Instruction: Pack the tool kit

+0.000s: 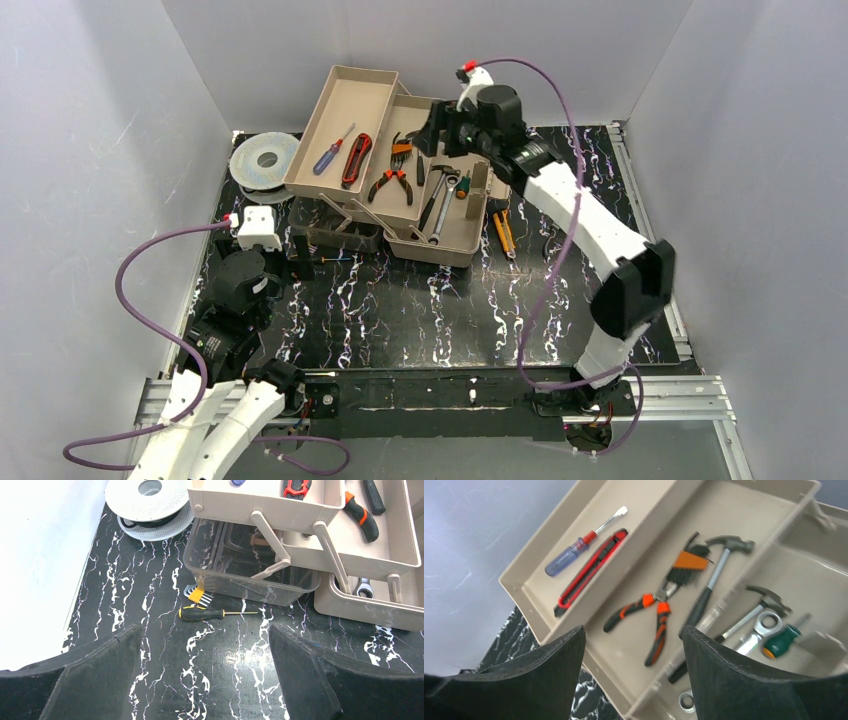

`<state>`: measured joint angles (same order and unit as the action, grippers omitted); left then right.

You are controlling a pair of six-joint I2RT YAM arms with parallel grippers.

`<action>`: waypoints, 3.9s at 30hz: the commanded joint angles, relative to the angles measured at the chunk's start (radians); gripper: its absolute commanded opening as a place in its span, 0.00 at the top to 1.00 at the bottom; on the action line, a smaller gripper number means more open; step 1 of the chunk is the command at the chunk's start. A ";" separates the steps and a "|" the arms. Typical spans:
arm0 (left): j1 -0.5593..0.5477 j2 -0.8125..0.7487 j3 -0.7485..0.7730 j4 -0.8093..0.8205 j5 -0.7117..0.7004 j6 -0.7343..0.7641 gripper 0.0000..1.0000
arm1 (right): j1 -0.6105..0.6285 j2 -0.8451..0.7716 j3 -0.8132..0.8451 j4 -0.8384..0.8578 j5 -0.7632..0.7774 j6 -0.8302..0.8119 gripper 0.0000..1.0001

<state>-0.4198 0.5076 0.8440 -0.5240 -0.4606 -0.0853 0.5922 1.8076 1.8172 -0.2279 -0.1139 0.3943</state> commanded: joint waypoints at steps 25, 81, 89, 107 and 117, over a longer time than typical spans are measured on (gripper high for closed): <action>0.012 0.133 0.003 0.026 0.184 0.040 0.02 | -0.037 -0.737 -1.067 0.156 0.412 -0.049 0.27; -0.012 -0.069 -0.030 0.130 0.196 0.051 0.02 | -0.306 -0.032 -0.623 -0.140 0.151 -0.106 0.28; -0.013 -0.070 -0.031 0.130 0.190 0.055 0.02 | -0.275 0.017 -0.590 -0.208 0.260 -0.114 0.59; -0.013 -0.090 -0.033 0.128 0.185 0.055 0.02 | -0.275 -0.148 -0.687 -0.142 0.201 -0.110 0.24; -0.013 -0.090 -0.033 0.127 0.180 0.056 0.02 | -0.261 0.055 -0.562 -0.225 0.220 -0.110 0.34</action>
<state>-0.4278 0.4252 0.8230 -0.3977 -0.2600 -0.0368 0.3176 1.8145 1.1664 -0.3820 0.0776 0.2924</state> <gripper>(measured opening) 0.981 0.715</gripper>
